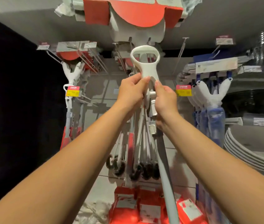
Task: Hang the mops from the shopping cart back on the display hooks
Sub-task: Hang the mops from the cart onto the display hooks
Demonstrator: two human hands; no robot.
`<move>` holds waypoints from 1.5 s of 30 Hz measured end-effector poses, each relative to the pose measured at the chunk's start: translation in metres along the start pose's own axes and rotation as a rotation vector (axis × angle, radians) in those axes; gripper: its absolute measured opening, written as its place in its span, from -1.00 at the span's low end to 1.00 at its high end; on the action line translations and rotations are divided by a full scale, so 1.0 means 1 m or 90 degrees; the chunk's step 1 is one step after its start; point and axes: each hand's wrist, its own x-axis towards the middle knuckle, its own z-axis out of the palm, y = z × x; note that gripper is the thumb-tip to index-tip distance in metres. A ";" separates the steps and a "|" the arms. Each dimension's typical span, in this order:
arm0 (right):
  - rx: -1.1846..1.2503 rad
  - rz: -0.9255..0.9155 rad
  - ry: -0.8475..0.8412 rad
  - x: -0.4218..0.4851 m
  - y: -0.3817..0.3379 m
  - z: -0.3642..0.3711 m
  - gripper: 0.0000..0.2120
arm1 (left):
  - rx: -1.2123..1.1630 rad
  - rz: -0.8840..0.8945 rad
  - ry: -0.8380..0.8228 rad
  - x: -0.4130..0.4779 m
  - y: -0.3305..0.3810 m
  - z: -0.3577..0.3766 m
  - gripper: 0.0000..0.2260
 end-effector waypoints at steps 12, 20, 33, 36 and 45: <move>0.049 -0.008 -0.081 0.078 0.029 0.056 -0.71 | 0.088 0.049 0.060 0.086 -0.040 -0.024 -0.84; 0.038 -0.041 -0.058 0.137 0.055 0.125 -0.72 | 0.092 0.081 0.042 0.170 -0.080 -0.068 -0.82; -0.004 -0.045 -0.025 0.218 0.084 0.197 -0.65 | 0.184 0.152 0.026 0.276 -0.118 -0.105 -0.78; -0.010 -0.043 -0.023 0.237 0.088 0.195 -0.71 | 0.193 0.153 0.040 0.291 -0.124 -0.095 -0.75; -0.021 -0.055 -0.036 0.302 0.107 0.188 -0.56 | 0.232 0.181 0.078 0.336 -0.153 -0.063 -0.82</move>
